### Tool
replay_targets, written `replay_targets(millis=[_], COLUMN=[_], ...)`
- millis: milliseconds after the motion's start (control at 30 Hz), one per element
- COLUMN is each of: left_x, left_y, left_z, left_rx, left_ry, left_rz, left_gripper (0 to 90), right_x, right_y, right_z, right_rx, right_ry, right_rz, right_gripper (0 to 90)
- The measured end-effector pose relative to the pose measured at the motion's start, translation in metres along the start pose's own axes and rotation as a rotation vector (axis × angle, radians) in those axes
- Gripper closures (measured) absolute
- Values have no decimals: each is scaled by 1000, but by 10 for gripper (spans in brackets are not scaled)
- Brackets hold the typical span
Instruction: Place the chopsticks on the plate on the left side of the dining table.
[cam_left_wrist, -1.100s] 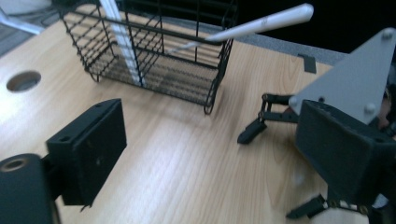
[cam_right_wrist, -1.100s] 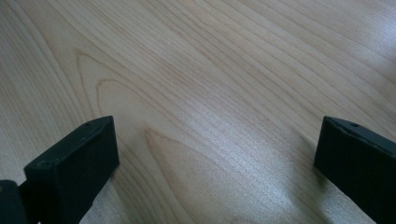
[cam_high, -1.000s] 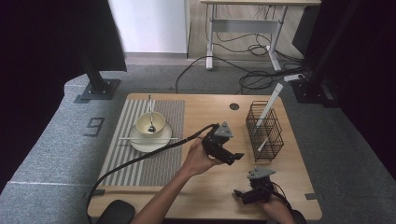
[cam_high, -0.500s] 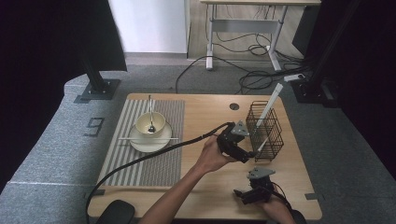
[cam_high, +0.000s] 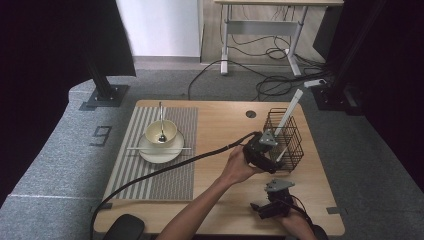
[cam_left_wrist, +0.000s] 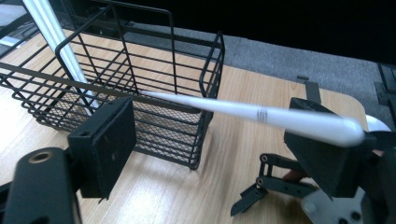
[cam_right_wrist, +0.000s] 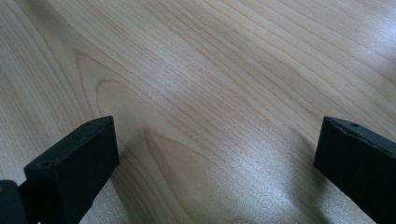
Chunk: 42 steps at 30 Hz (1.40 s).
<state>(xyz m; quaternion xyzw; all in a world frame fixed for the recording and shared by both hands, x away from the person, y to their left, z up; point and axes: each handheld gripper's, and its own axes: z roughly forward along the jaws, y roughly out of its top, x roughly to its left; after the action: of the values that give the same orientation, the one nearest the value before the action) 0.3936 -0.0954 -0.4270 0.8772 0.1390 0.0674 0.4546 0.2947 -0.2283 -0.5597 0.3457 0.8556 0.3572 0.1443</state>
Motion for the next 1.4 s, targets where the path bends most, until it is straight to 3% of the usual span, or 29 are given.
replay_targets(millis=[267,600,867,1167,1400], left_x=[7,14,17,17,19], left_y=[4,10,15,19,21], left_z=[0,-4,-8,-11,-19], left_rx=[-12,-40,-36,-21,-29], left_ry=[39,63,75,159,119], left_rz=[-5,-9,-10,38,30], left_gripper=[255,539,735,823,829], right_x=[0,0,0,0,0], right_y=[0,0,0,0,0], right_z=[0,0,0,0,0], right_rx=[-1,-1,-1,-1,-1], right_ry=[-1,0,0,1,1], right_rz=[1,1,1,2,2], right_gripper=[0,0,0,0,0])
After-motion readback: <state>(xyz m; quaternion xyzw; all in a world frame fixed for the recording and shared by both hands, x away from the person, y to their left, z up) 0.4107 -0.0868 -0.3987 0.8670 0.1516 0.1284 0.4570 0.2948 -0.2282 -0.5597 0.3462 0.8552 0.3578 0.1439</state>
